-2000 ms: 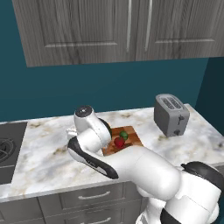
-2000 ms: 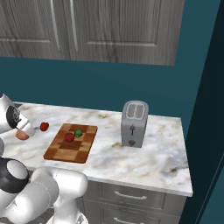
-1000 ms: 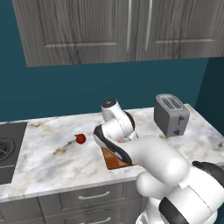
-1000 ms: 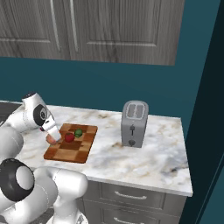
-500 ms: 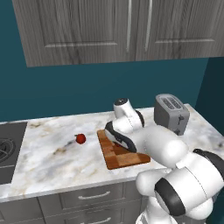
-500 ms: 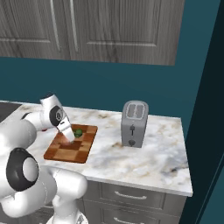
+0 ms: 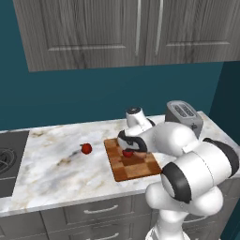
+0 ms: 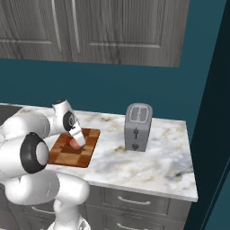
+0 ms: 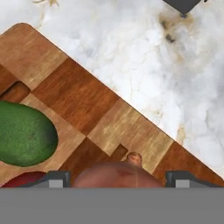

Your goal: Place the avocado, onion, tomato, and bell pepper on the cutting board.

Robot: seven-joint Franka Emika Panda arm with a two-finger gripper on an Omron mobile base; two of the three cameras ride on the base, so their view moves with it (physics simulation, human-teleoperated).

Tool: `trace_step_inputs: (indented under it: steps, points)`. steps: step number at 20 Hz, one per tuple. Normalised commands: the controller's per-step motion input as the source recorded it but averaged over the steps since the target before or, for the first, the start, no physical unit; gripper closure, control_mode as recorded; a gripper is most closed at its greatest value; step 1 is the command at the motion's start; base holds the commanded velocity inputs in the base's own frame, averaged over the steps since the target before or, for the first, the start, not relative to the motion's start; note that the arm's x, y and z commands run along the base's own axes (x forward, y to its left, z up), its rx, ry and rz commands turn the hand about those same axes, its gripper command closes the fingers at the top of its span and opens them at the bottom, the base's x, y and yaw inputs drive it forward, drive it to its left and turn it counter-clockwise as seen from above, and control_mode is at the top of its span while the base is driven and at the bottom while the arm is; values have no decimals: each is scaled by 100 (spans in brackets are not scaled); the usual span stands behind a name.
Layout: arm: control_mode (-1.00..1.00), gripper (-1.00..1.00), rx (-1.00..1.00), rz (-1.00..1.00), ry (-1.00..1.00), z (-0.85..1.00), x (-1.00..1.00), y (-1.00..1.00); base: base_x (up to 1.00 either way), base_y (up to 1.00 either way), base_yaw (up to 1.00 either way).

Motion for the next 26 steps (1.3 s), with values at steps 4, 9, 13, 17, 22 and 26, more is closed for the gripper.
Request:
trace_step_inputs:
  steps: [4, 9, 13, 17, 22, 26]
  points:
    - [-100, 100, 2, 0, 0, -26, 23, 4, 0, 0, 0]
    - [-100, -100, 1, 0, -1, -11, 8, 6, 0, 0, 0]
    - [-100, -100, 1, 0, 0, 9, 1, 0, 0, 0, 0]
    - [-100, -100, 0, -1, 0, 19, 1, 0, 0, 0, 0]
    - [-100, -100, 0, 0, 0, 22, 0, -4, 0, 0, 0]
    - [-100, -100, 0, 0, -2, 34, -2, -5, 0, 0, 0]
